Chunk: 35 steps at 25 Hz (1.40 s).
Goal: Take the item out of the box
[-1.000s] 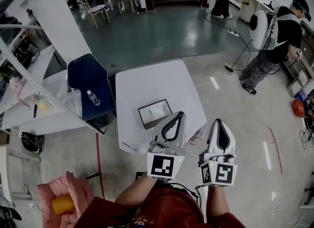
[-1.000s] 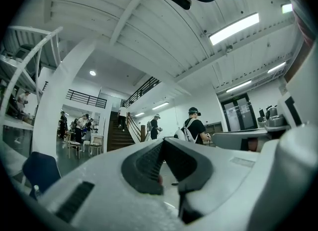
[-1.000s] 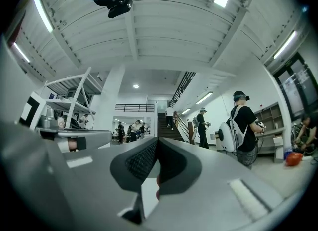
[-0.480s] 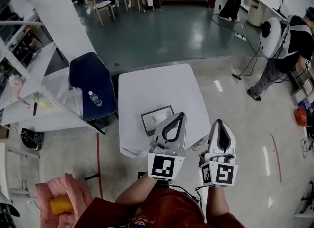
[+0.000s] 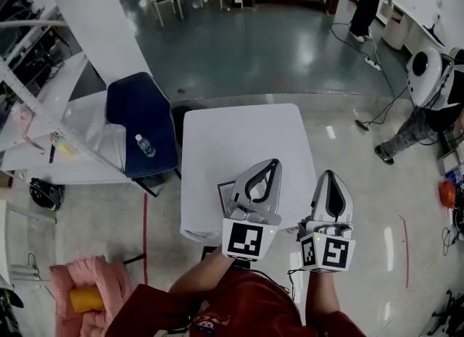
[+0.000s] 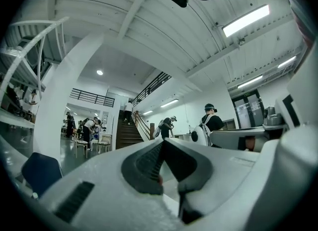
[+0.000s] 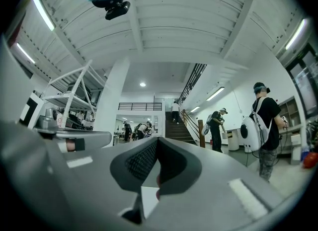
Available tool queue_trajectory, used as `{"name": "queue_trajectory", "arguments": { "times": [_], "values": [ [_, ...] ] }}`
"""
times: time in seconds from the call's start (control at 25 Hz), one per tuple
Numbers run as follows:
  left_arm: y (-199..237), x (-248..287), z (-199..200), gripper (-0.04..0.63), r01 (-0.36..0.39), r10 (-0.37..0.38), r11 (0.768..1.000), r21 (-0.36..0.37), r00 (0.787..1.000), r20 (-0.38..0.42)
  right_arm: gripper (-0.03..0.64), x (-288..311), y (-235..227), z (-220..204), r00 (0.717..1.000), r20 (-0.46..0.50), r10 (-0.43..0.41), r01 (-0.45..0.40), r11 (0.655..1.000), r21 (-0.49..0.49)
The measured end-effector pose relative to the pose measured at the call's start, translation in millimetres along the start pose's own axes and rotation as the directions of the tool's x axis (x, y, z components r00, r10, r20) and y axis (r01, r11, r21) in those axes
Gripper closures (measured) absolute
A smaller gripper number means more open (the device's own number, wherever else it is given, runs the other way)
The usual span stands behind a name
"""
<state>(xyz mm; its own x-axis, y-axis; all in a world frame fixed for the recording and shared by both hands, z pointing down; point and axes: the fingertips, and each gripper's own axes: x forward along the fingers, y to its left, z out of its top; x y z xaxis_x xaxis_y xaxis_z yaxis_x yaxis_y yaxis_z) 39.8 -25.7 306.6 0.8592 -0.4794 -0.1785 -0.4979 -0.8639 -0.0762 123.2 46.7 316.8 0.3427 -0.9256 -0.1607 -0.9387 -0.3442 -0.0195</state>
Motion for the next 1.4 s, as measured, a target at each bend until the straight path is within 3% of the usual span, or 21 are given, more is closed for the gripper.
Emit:
{"name": "queue_trajectory", "arguments": {
  "times": [0.16,0.52,0.76,0.92,1.16,1.4],
  "values": [
    [34.5,18.0,-1.1,0.592,-0.018,0.018,1.0,0.026,1.0,0.005,0.615,41.1,12.7,-6.8,1.0,0.003,0.021,-0.021,1.0,0.002],
    [104.9,51.4,-11.0,0.591,-0.078,0.078,0.997,-0.027,0.997,0.007,0.615,112.5,42.4,-9.3,0.998,0.01,0.065,-0.065,0.997,-0.035],
    [111.4,70.9,-21.3,0.592,-0.108,0.108,0.993,-0.04,0.994,-0.003,0.615,134.7,35.5,-16.5,0.996,0.001,0.094,-0.094,0.995,-0.029],
    [100.6,91.1,-31.9,0.591,-0.138,0.138,0.99,-0.011,0.99,-0.031,0.616,147.9,11.4,-22.0,0.991,0.018,0.129,-0.129,0.992,0.006],
    [98.8,119.6,-39.5,0.591,-0.262,0.264,0.964,0.052,0.963,-0.045,0.615,178.9,-10.2,-25.7,0.964,0.036,0.263,-0.264,0.964,0.028],
    [91.2,130.6,-47.9,0.591,-0.355,0.359,0.933,0.056,0.931,-0.069,0.617,195.5,-18.8,-39.1,0.926,0.001,0.379,-0.377,0.922,0.083]
  ]
}}
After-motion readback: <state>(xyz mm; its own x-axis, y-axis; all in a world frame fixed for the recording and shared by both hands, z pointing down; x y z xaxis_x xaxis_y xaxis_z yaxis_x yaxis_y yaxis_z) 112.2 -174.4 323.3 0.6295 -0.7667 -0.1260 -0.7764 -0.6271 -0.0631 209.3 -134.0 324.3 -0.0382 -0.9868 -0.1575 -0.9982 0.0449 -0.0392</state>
